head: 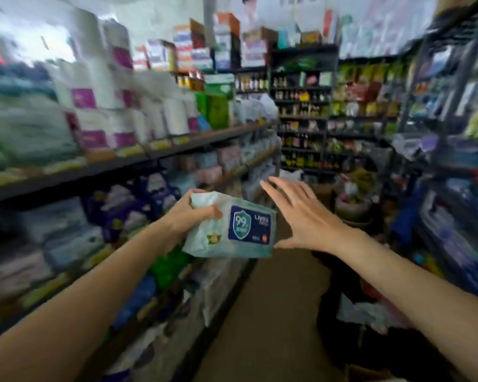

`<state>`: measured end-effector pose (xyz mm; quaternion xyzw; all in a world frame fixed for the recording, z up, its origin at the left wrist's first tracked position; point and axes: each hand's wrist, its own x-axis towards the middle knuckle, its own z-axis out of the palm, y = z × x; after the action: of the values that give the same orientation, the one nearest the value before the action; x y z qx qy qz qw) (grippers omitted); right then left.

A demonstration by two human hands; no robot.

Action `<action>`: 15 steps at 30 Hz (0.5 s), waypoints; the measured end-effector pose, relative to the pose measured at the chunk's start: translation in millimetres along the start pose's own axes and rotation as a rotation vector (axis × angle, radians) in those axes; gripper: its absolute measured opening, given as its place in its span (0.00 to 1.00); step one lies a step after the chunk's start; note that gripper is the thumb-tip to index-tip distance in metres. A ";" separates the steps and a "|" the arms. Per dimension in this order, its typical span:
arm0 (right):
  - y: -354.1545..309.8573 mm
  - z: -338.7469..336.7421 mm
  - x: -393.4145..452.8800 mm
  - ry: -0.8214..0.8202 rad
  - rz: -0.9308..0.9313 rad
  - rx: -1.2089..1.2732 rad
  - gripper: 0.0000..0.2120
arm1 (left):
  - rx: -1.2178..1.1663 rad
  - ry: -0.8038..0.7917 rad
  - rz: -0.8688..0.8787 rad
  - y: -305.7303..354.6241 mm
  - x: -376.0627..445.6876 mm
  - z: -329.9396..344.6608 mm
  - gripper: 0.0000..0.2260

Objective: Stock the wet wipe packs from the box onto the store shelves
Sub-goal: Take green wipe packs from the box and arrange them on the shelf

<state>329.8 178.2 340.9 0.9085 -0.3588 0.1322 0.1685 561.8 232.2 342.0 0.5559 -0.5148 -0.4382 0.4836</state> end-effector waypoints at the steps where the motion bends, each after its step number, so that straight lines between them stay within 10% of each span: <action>1: -22.3 -3.4 26.4 -0.026 -0.035 0.031 0.57 | 0.027 0.055 0.025 9.0 -7.0 -33.7 0.18; 8: -209.0 -0.4 150.6 0.097 -0.121 0.347 0.63 | 0.218 0.328 0.124 55.3 -77.5 -210.4 0.17; 15: -339.4 -70.4 266.9 0.655 -0.294 0.414 0.55 | 0.160 0.633 0.312 106.7 -166.5 -331.7 0.18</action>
<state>746.6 277.1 429.5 0.8748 -0.1186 0.4580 0.1046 858.4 426.6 494.9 0.6149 -0.4506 -0.1237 0.6352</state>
